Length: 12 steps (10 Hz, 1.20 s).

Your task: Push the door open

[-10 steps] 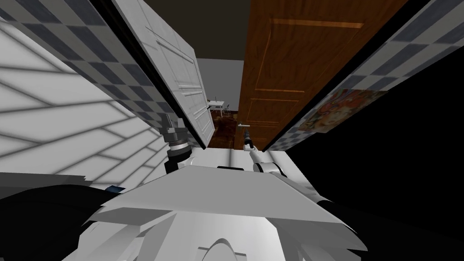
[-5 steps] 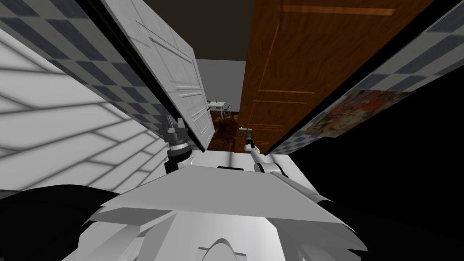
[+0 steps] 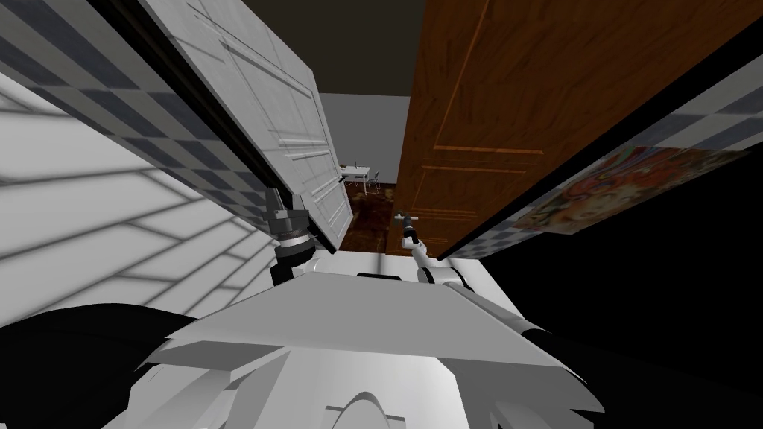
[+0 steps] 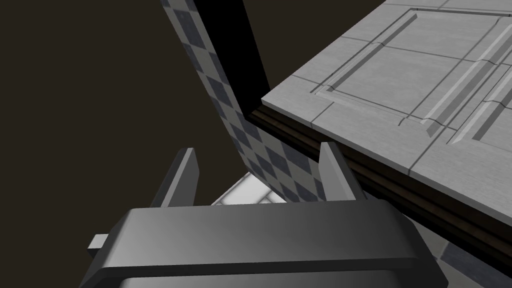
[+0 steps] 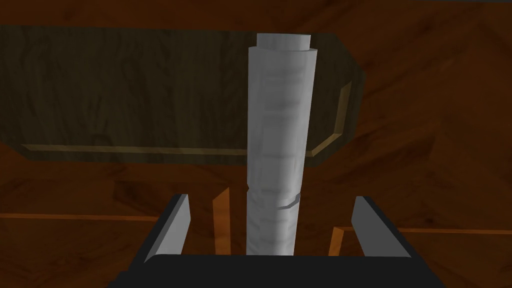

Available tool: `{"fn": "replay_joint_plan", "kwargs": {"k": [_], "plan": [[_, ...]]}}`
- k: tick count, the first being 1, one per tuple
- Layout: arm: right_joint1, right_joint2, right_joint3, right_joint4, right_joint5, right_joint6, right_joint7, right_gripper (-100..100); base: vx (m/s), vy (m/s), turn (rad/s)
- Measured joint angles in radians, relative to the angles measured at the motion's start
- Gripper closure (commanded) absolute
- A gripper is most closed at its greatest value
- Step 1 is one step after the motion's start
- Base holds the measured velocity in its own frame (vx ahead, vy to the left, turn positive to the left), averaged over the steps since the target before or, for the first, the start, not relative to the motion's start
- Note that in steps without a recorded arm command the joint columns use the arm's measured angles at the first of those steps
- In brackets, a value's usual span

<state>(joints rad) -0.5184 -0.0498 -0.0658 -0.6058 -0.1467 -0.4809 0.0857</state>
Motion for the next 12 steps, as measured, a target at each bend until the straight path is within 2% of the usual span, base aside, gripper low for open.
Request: {"fn": "replay_joint_plan", "kwargs": {"k": [6,7,8,9,10,11,12], "plan": [[-0.004,-0.001,0.0,-0.002,0.0,0.0,-0.001,100,0.012,0.006,0.001],[0.014,-0.001,-0.004,-0.025,-0.002,0.015,0.003,100,0.141,0.069,-0.062],[0.012,-0.004,-0.009,-0.012,-0.004,0.017,0.005,100,0.148,0.076,-0.054],[0.002,-0.009,-0.015,0.014,-0.007,0.003,0.003,100,0.151,0.08,-0.043],[-0.019,-0.016,-0.024,0.054,-0.011,-0.016,0.003,100,0.121,0.044,-0.004],[0.006,-0.02,-0.023,0.007,-0.01,-0.001,0.003,100,0.128,0.058,-0.013],[-0.004,-0.025,-0.03,0.015,-0.013,0.003,0.004,100,0.186,0.07,-0.074]]}}
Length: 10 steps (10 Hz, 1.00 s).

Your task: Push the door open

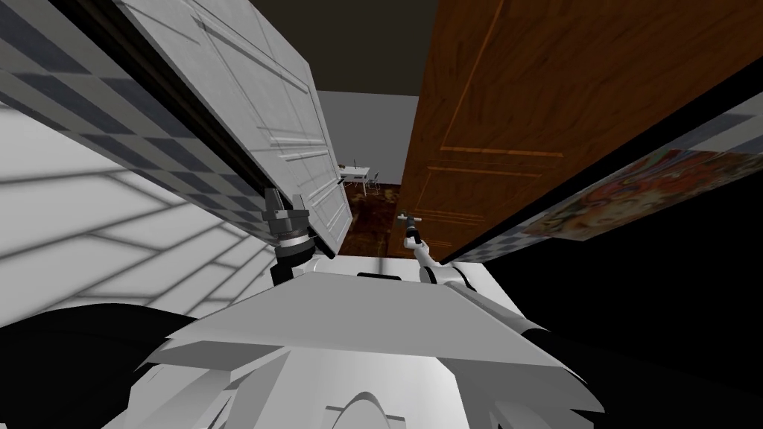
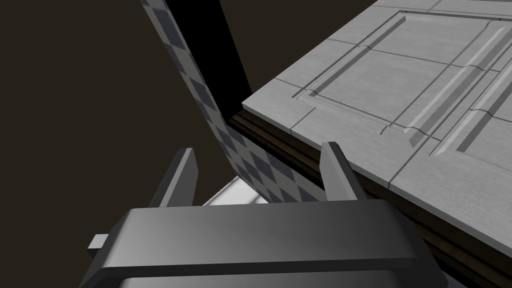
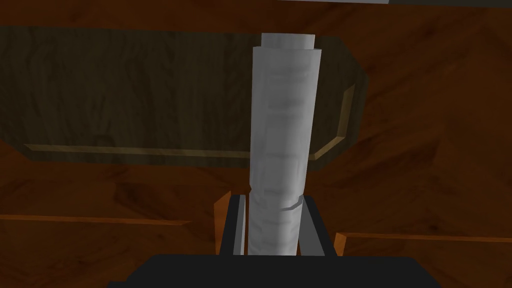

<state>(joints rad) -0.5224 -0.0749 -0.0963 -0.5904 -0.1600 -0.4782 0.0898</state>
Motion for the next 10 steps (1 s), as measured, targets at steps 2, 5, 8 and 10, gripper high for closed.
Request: {"fn": "replay_joint_plan", "kwargs": {"k": [2,5,8,10], "plan": [[0.017,0.004,-0.019,-0.03,-0.005,0.016,0.018,100,0.196,0.082,-0.04],[-0.001,-0.022,-0.037,0.016,-0.014,-0.015,0.01,100,0.157,0.089,-0.061],[0.0,-0.028,-0.067,0.031,-0.024,-0.027,0.024,100,0.131,0.068,-0.05],[0.021,-0.038,-0.076,-0.017,-0.028,0.005,0.027,100,0.168,0.093,-0.076]]}}
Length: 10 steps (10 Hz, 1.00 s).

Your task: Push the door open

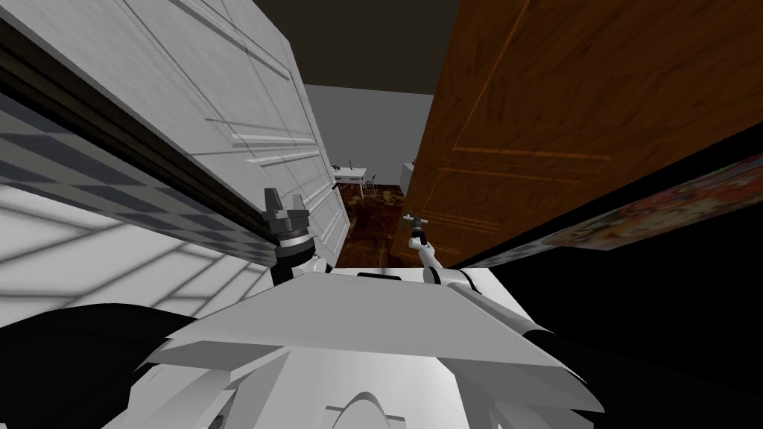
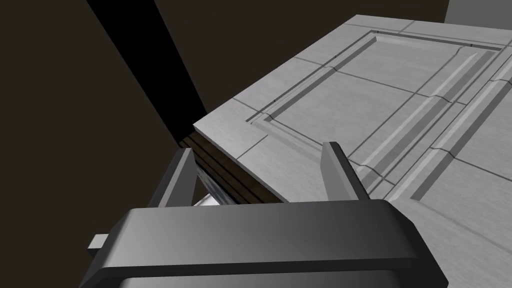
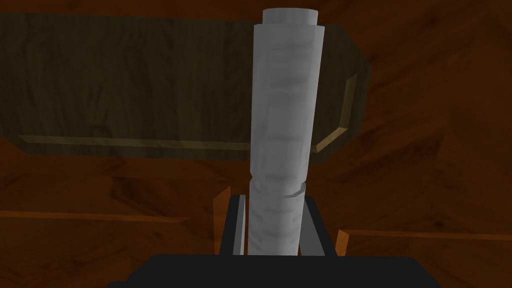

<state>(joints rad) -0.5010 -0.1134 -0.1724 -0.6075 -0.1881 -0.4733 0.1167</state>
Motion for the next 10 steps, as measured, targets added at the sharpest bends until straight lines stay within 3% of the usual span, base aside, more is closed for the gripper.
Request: {"fn": "replay_joint_plan", "kwargs": {"k": [2,3,6,7,8,10], "plan": [[-0.005,-0.008,-0.021,0.023,-0.008,-0.007,0.005,100,0.181,0.12,-0.074],[0.011,-0.012,-0.031,0.003,-0.011,-0.006,0.009,100,0.16,0.134,-0.087],[0.019,-0.026,-0.064,-0.004,-0.023,-0.003,0.021,100,0.187,0.103,-0.069],[0.006,-0.038,-0.072,0.024,-0.027,-0.012,0.018,100,0.195,0.106,-0.049],[0.009,-0.048,-0.078,0.024,-0.03,-0.012,0.014,100,0.207,0.108,-0.092],[0.004,-0.048,-0.108,0.03,-0.039,-0.017,0.033,100,0.193,0.114,-0.079]]}}
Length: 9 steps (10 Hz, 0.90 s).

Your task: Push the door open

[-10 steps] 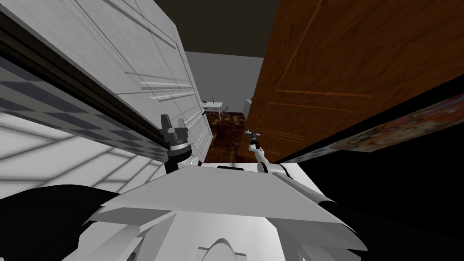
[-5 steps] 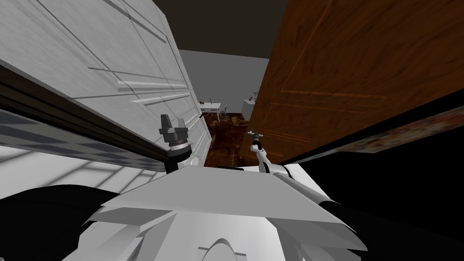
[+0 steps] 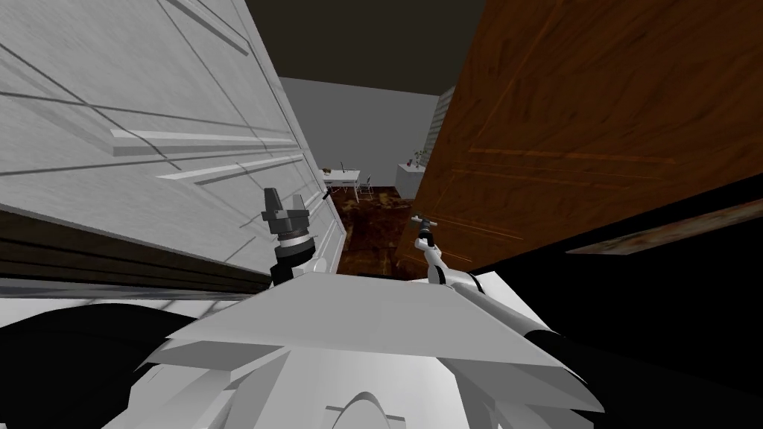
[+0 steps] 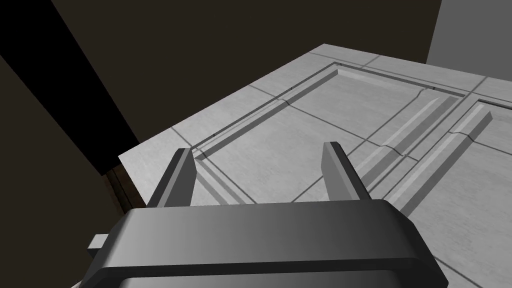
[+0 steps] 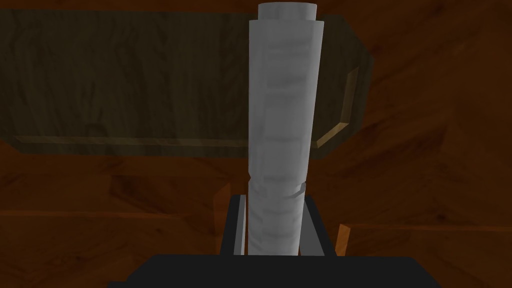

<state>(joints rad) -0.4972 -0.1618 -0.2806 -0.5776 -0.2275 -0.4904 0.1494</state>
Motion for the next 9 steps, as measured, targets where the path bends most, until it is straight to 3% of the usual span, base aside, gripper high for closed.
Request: {"fn": "replay_joint_plan", "kwargs": {"k": [2,5,8,9], "plan": [[0.016,-0.011,-0.017,-0.022,-0.007,0.013,0.005,100,0.209,0.111,-0.075],[0.006,-0.028,-0.034,0.008,-0.014,-0.001,0.004,100,0.135,0.029,-0.045],[0.019,-0.034,-0.056,0.0,-0.023,0.007,0.015,100,0.183,0.038,-0.048],[0.008,-0.045,-0.061,0.026,-0.026,-0.006,0.013,100,0.121,0.012,-0.017]]}}
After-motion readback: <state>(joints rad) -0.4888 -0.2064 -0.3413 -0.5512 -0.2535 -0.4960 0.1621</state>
